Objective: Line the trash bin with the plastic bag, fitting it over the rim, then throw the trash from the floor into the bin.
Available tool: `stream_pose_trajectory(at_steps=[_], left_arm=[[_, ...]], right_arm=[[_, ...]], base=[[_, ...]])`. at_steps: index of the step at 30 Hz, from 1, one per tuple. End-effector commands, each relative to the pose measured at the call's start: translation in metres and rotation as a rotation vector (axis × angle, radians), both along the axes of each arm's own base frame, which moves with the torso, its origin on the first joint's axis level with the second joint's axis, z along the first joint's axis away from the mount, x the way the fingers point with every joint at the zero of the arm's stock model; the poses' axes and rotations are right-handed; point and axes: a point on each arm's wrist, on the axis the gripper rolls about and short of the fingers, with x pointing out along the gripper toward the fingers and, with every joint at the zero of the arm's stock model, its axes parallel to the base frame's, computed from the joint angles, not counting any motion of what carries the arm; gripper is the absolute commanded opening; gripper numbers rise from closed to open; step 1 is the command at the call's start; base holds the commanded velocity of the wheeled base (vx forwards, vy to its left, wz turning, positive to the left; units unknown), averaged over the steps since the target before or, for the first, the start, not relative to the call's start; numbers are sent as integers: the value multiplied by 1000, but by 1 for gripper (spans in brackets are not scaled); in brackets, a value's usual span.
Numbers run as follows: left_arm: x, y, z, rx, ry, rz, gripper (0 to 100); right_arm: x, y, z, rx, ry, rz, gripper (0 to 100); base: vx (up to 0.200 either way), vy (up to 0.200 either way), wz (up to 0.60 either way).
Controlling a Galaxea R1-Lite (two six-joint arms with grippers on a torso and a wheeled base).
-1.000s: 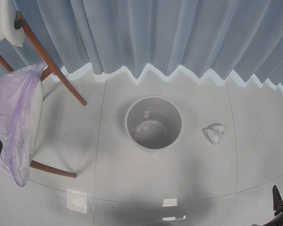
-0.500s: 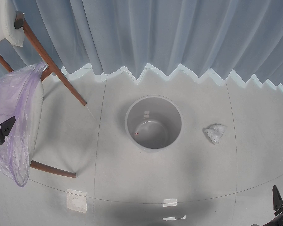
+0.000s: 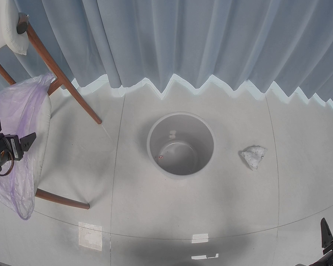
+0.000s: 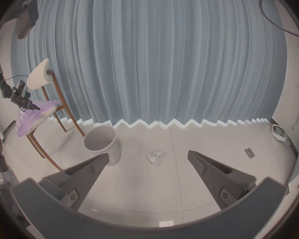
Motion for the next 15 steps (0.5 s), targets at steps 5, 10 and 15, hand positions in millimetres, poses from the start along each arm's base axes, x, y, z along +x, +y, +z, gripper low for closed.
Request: stream_pose_trajectory(at_steps=[5,10,15], left_arm=[[16,0,-8,58,46,32,100],[18,-2,-9,80,57,30,100],[24,-2,-13,111,80,20,100]], right_arm=[[0,0,-5,0,0,-1,100],[0,0,-5,0,0,1,100],[0,0,-5,-2,0,1,100]], base=[[0,0,0],[0,0,0],[0,0,0]])
